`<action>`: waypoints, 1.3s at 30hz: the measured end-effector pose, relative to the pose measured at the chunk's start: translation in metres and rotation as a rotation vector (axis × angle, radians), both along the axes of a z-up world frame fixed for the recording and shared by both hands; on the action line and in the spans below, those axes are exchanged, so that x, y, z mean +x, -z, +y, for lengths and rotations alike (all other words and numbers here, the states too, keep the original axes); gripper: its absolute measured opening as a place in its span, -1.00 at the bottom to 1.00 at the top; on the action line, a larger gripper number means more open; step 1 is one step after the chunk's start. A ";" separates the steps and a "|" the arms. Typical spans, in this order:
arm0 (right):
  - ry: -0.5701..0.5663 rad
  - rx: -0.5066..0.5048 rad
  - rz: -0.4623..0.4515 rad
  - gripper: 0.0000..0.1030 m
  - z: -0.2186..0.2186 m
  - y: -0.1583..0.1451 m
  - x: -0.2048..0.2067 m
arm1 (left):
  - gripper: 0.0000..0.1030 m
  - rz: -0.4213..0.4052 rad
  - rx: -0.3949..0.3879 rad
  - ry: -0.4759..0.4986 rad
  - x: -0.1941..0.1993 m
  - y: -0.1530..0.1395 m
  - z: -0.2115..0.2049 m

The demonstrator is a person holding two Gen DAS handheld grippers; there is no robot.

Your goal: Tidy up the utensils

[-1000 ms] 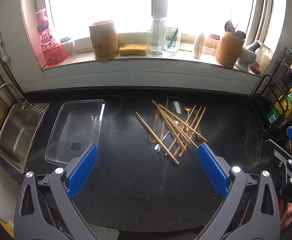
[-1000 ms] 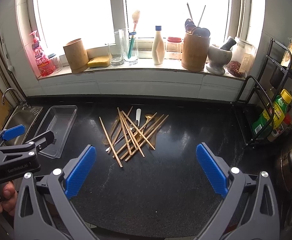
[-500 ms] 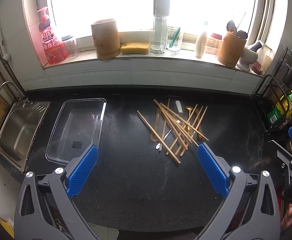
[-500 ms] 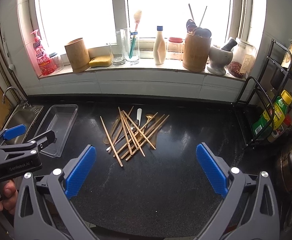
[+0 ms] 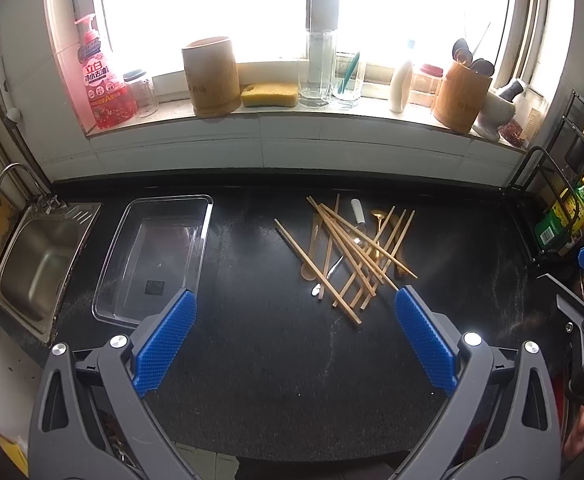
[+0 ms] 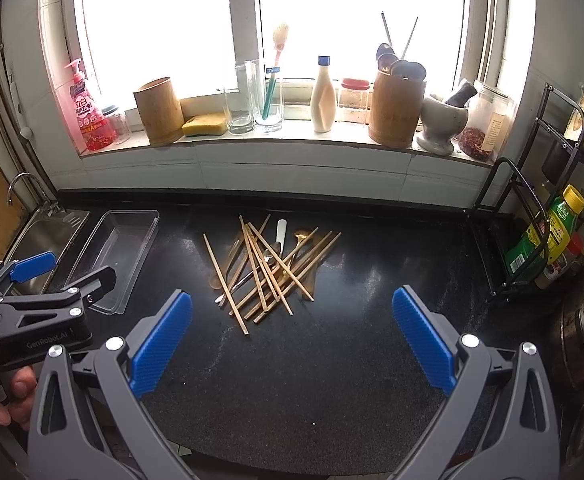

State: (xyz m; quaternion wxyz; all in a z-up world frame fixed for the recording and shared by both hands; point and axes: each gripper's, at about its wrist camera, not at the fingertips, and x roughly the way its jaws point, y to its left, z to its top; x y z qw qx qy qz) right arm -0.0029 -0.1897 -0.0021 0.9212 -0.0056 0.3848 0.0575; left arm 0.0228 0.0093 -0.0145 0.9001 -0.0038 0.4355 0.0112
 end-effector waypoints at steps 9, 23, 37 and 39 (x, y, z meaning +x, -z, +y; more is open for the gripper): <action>-0.001 0.000 0.000 0.89 0.000 -0.001 0.000 | 0.89 0.002 0.000 0.001 -0.001 0.000 0.000; -0.005 -0.011 0.033 0.89 -0.001 0.015 0.023 | 0.89 0.038 0.021 -0.018 0.025 0.024 0.001; 0.013 0.004 0.150 0.89 -0.029 0.113 0.128 | 0.88 0.186 -0.089 -0.118 0.142 0.149 0.020; 0.015 0.000 0.177 0.89 -0.034 0.131 0.146 | 0.88 0.197 -0.071 -0.108 0.162 0.170 0.017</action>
